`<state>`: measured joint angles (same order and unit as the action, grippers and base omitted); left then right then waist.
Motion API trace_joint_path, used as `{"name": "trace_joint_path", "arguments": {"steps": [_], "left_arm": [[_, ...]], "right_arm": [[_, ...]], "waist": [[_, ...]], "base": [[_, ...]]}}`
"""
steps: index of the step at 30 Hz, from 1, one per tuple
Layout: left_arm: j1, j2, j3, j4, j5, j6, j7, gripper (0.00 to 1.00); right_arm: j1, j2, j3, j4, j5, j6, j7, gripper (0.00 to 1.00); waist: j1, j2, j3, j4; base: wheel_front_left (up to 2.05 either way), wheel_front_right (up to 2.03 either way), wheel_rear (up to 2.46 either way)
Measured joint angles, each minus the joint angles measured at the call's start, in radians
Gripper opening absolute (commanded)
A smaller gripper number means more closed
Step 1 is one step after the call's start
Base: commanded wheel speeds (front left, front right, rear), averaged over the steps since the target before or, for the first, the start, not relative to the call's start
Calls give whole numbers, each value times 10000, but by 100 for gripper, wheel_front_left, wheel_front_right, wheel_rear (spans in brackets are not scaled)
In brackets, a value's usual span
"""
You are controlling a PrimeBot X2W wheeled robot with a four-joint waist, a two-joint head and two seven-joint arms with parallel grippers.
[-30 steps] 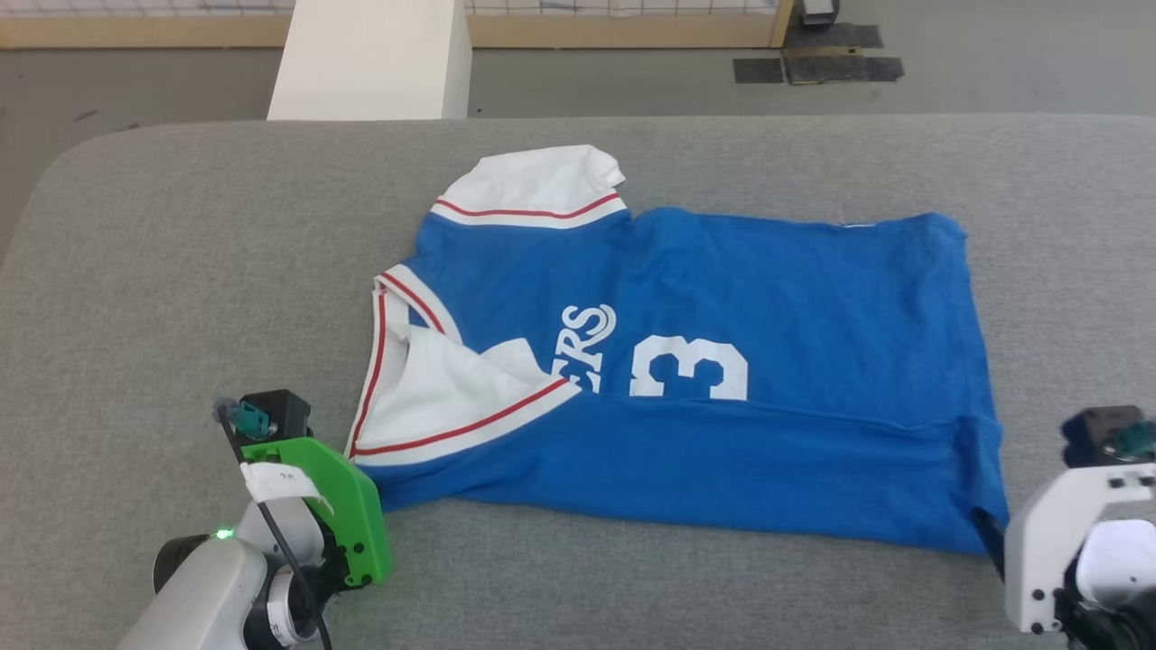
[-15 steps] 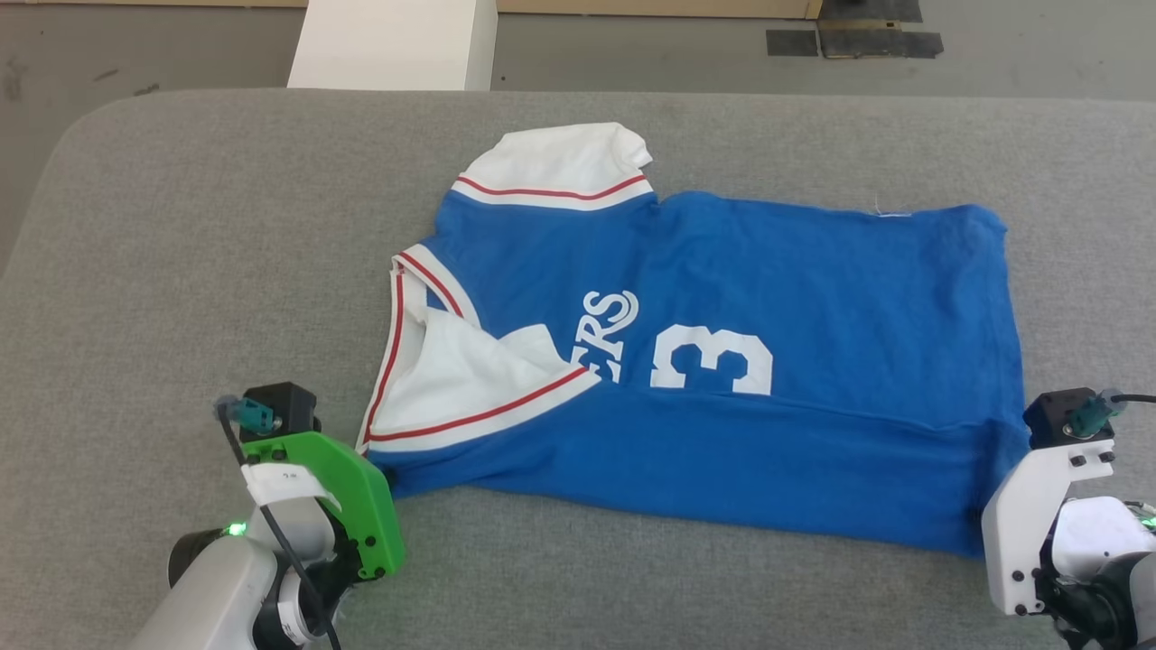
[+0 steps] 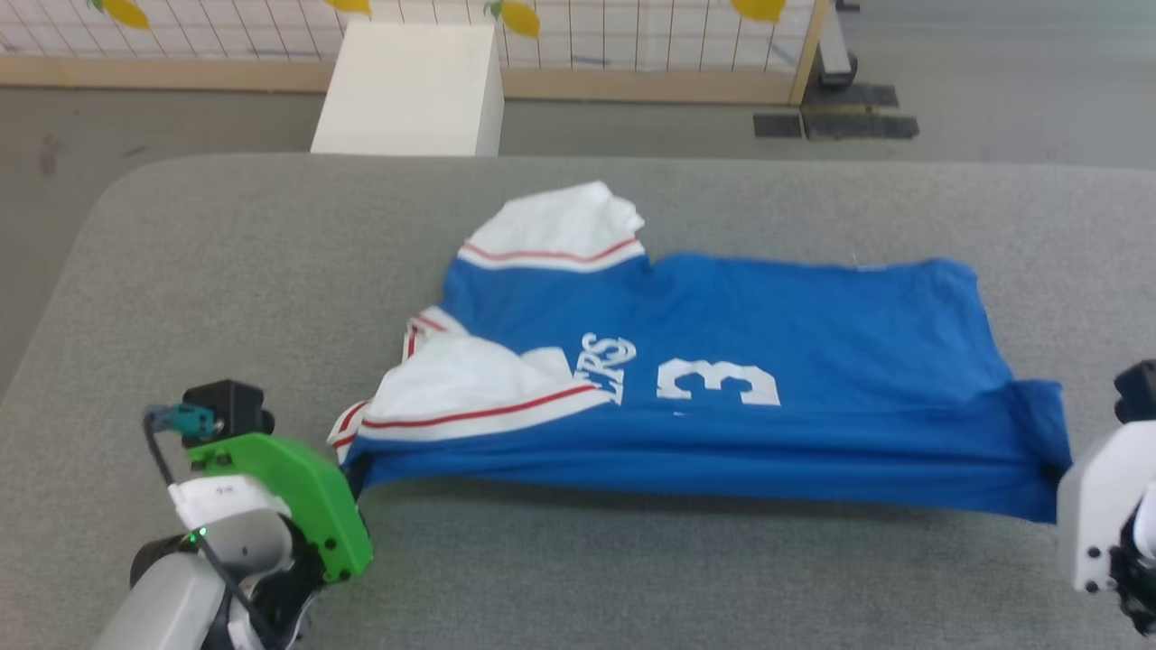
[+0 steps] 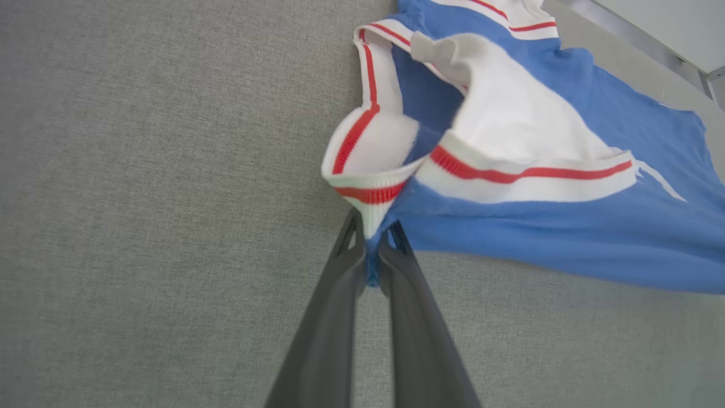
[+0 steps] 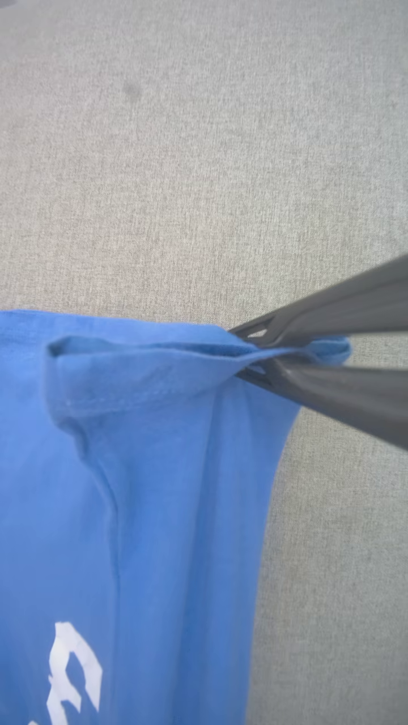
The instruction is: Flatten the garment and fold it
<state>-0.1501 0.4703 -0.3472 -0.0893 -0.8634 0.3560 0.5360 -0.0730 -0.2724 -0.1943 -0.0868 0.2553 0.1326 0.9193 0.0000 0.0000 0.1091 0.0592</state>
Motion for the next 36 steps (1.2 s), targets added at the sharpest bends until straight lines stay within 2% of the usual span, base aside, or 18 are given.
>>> {"name": "trace_joint_path", "arguments": {"steps": [6,11,16,17,18,19,21,26,31,33,36], "left_arm": [[1136,320,-88,-997,-58,506,405,0],[1921,-2,-468,-489,-483,495,525,0],[1895,-339,-644,723,-639,199,535,0],[1854,-366,-675,895,-637,142,533,11],[1792,-374,-698,997,-637,121,533,65],[1727,-380,-692,1081,-637,75,533,100],[1620,-337,-650,1133,-637,50,537,100],[1413,213,-426,836,-596,19,700,100],[1118,765,50,-197,-412,234,685,100],[839,794,261,-476,-276,217,267,100],[113,731,606,-663,424,130,-1143,100]], "right_arm": [[857,-81,-232,-228,17,2,441,0],[1518,33,-213,159,13,0,556,0],[1611,182,65,943,-54,0,303,0],[1611,190,125,1118,-65,0,299,0],[1608,219,125,1243,-65,0,190,0],[1603,232,125,1340,-67,0,67,25],[1598,215,142,1450,-65,0,-79,100],[1576,38,-132,1294,73,0,-221,100],[1342,-107,-802,573,443,0,-510,100],[1059,-148,-1120,242,483,-4,-832,100],[327,-56,-1710,-171,477,-4,-1847,100]], "waist": [[0,0,-342,85],[0,0,-277,180],[0,0,-193,200],[0,0,-194,198],[0,0,-201,190],[0,0,-214,181],[0,0,-257,169],[0,0,-445,151],[0,0,-716,98],[0,0,-794,65],[0,0,-832,4]], "base": [[0,0,0],[0,0,0],[0,0,0],[0,0,0],[0,0,0],[0,0,0],[0,0,0],[0,0,0],[0,0,0],[0,0,0],[0,0,0]]}}
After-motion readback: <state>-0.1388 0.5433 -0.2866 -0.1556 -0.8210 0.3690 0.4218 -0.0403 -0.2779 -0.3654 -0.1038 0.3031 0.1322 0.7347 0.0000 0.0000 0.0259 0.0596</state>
